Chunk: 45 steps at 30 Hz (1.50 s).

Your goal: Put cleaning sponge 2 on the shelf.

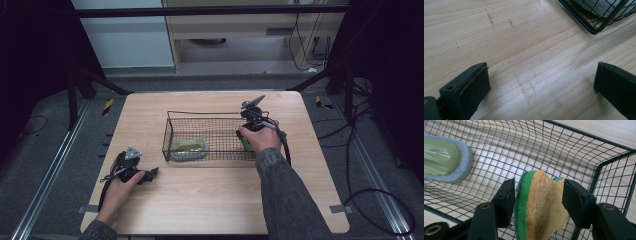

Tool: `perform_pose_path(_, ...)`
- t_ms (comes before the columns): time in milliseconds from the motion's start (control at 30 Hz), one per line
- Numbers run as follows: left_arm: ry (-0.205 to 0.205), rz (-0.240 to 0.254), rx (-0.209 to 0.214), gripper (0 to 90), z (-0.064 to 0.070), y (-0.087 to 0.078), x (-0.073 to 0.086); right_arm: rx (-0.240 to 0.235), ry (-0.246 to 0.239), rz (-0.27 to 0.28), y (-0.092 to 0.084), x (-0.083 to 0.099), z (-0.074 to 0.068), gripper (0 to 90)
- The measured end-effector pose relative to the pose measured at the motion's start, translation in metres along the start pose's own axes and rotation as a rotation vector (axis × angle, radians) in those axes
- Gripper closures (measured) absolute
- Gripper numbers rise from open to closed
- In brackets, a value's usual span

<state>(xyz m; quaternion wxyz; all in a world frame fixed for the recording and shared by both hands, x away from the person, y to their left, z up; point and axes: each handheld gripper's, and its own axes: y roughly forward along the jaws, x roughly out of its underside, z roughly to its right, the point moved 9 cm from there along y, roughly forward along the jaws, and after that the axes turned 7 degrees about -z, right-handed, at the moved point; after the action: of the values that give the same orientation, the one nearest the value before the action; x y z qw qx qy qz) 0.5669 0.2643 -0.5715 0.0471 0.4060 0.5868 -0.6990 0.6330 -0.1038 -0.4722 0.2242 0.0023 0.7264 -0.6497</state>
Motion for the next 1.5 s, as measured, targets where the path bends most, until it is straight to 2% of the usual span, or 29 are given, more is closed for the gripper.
perform_pose_path(233, -0.001, 0.000, 0.000, 0.0, 0.000, 0.000, 0.000, -0.004, 0.009, 0.010, -0.002, -0.001, 0.000, 38.3)
perform_pose_path(700, -0.001, 0.000, 0.000, 0.0, 0.000, 0.000, 0.000, 0.000, 0.013, 0.023, -0.008, 0.000, 0.005, 36.8)
perform_pose_path(1500, -0.002, 0.000, 0.001, 0.0, 0.000, 0.000, 0.000, 0.028, 0.017, 0.043, -0.016, 0.013, 0.029, 31.5)
